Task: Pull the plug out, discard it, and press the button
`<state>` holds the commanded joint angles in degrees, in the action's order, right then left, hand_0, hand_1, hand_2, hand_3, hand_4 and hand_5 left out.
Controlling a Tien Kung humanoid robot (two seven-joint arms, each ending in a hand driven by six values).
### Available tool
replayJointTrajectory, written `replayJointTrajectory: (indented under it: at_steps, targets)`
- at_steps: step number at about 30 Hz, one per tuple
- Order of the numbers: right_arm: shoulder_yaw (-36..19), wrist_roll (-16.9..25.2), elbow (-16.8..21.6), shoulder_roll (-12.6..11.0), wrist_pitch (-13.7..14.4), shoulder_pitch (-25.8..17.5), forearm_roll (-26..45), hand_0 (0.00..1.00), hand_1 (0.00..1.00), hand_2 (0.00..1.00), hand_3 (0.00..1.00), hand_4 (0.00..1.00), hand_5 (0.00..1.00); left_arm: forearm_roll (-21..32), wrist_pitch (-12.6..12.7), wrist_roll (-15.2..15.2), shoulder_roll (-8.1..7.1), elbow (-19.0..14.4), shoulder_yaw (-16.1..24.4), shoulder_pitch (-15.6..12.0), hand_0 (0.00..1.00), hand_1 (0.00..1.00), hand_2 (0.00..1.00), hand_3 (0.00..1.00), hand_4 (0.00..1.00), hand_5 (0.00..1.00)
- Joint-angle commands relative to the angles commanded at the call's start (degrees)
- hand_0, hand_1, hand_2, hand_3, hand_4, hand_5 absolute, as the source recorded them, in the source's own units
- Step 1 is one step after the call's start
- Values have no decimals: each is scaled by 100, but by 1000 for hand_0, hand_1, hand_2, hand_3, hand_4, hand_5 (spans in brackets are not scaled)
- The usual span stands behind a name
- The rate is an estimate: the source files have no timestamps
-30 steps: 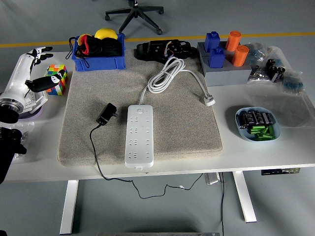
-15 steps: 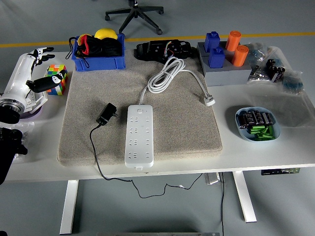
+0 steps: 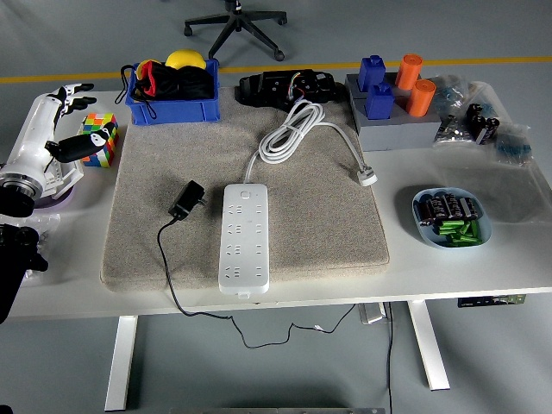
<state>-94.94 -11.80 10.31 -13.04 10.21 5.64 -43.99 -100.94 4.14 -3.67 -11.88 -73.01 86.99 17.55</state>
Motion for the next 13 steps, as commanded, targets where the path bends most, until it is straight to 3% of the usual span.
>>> replayJointTrajectory:
  at_steps: [13]
  targets:
    - [1,5,0,1,7,-3,2,746,682,645,613,660,480,31,7,7,-3,-41,8,-1,805,777,750,817,700,75]
